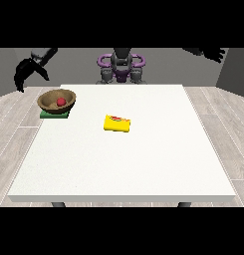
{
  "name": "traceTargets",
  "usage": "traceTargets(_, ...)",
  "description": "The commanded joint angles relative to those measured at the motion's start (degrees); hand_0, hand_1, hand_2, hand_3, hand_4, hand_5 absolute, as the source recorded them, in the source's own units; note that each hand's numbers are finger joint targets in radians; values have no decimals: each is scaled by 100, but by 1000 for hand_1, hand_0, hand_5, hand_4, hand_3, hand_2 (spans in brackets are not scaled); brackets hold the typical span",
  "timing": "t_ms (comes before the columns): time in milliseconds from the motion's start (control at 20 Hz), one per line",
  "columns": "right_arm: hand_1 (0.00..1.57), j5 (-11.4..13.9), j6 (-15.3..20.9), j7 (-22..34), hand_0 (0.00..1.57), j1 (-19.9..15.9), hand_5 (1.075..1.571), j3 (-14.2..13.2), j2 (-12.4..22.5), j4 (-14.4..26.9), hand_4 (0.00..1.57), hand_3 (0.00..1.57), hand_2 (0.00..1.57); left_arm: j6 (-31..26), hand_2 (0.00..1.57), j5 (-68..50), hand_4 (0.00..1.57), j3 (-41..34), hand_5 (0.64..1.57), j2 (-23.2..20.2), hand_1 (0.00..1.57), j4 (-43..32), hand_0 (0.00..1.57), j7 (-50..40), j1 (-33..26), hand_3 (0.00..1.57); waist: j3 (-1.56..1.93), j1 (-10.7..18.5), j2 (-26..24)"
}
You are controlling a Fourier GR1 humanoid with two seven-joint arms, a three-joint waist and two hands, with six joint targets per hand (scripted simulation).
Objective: Pick the cup and pour the ball into the bowl, then pick the bowl and place it on the pad
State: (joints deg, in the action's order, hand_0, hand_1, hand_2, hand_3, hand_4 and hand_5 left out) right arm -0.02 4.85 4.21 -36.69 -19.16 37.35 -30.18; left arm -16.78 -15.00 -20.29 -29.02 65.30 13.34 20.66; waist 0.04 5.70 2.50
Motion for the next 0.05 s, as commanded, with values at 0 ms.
traceTargets(0,0,-22,-218,422,0,-395,1434,290,-471,-454,476,0,0,254,0,260,902,296,1559,362,0,-234,0,-285,-303,0,-19,-255,-1017)
